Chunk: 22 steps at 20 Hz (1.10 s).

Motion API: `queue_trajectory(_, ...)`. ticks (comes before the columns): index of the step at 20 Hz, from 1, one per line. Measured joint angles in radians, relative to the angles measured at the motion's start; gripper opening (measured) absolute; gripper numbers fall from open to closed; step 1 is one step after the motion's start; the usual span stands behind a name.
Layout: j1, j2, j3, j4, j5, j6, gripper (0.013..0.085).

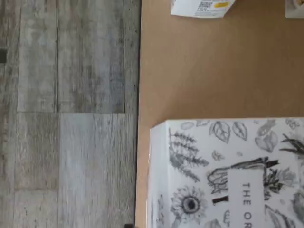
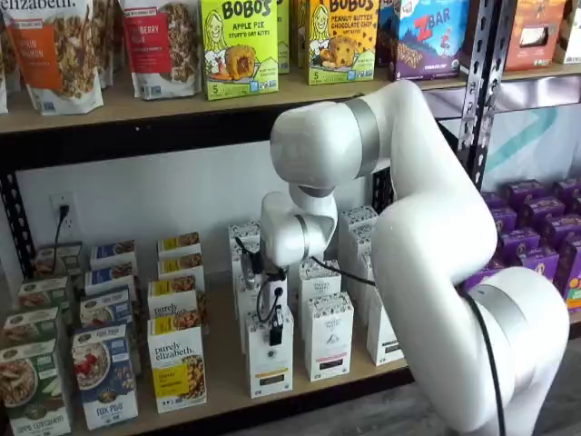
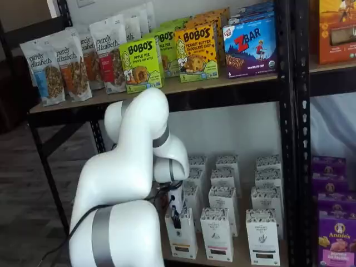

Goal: Pick up the white box with a yellow strip in the middle, on the bottom shelf, the fourth box from the left

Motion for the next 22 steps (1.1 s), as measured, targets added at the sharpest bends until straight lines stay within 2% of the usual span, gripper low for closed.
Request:
queue_trajectory(6,-0.004,0.0,0.004,0.008,0.0,-0.011,0.069)
queue_trajectory(14,-0.017,-0.016,0.027,-0.005,-0.004,-0.013,0.069)
queue_trajectory(15,-0.018,-0.017,0.029,-0.003,-0.004,-0.015,0.065)
queue_trajectory(16,-0.019,-0.019,0.031,-0.001,-0.003,-0.019,0.065)
queue_trajectory(18,-0.02,-0.022,0.034,0.006,0.001,-0.025,0.057)
queue_trajectory(19,-0.019,-0.022,0.034,0.008,0.003,-0.027,0.057)
queue_trajectory(20,-0.019,-0.023,0.035,0.007,0.003,-0.026,0.053)
queue_trajectory(22,-0.018,-0.025,0.039,-0.002,-0.001,-0.017,0.053)
